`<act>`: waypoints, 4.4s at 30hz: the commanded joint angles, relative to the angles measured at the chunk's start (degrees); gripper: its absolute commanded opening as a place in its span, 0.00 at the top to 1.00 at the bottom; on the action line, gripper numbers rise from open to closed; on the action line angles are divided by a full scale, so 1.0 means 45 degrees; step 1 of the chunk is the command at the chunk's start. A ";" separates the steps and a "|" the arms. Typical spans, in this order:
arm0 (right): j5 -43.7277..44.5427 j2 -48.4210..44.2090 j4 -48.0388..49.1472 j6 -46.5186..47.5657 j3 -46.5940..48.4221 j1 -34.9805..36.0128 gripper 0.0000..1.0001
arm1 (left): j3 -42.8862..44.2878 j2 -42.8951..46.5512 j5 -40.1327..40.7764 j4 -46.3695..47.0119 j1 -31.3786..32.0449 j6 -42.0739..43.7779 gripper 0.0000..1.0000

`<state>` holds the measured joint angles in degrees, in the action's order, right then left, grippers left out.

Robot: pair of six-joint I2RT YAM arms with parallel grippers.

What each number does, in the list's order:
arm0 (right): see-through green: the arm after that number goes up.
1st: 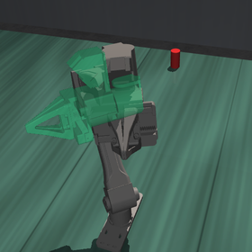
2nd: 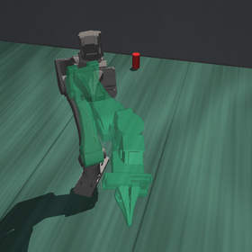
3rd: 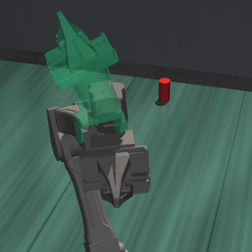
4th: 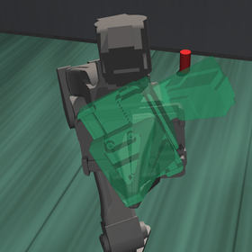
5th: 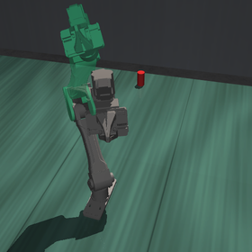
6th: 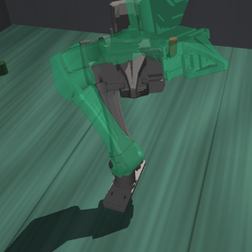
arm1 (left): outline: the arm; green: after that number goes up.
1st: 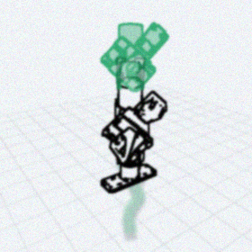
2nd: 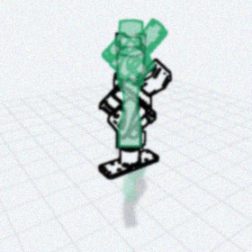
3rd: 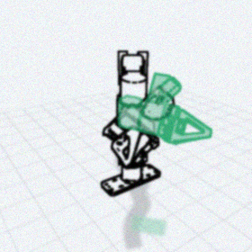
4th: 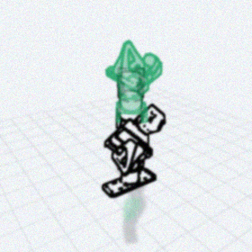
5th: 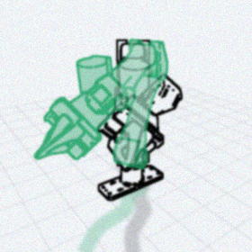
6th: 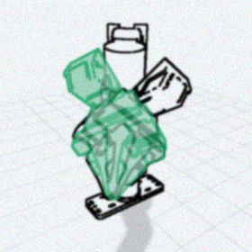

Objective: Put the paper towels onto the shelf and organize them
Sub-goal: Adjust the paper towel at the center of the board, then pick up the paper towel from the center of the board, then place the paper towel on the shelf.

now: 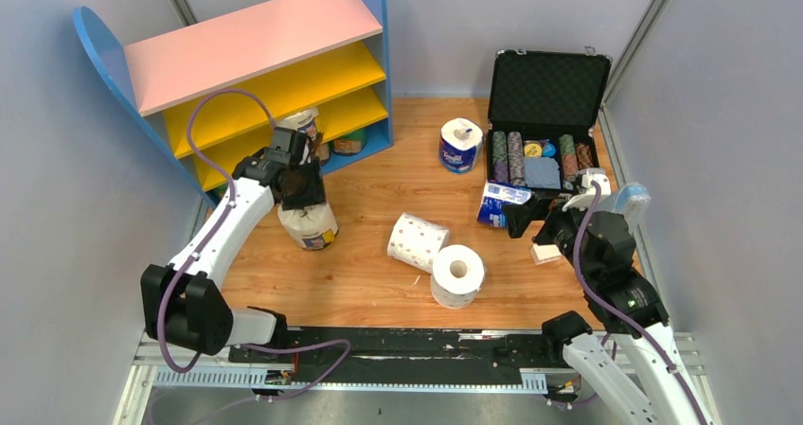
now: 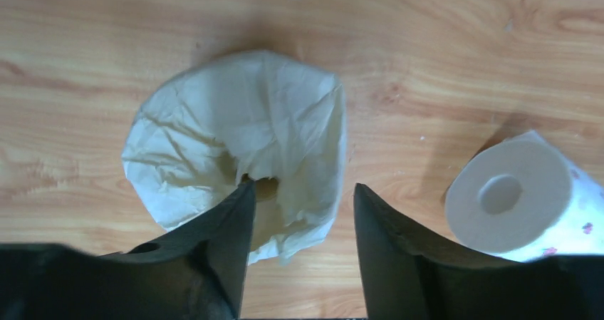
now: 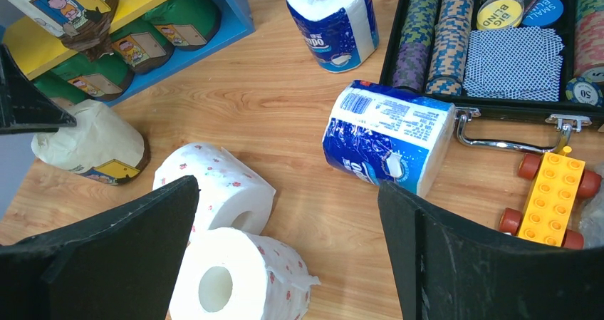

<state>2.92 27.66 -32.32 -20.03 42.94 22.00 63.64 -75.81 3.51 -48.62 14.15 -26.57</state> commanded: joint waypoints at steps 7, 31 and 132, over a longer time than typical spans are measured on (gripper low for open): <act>0.0111 0.0023 0.0501 -0.0060 0.0009 0.0030 0.00 | 0.1120 0.1412 0.0691 -0.0356 0.0079 0.0685 0.32; 0.0384 0.0377 0.0402 -0.0060 0.0029 -0.0011 0.00 | -0.1781 0.1818 0.5213 0.1737 0.4104 -0.0154 0.31; 0.0513 -0.0970 0.0150 0.0411 0.0107 -0.0017 0.00 | 0.4045 -0.0738 0.3198 0.3344 -0.2221 0.7772 0.70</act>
<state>5.43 24.23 -33.63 -18.55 43.86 22.00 77.84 -78.28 16.84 -38.52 4.64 3.64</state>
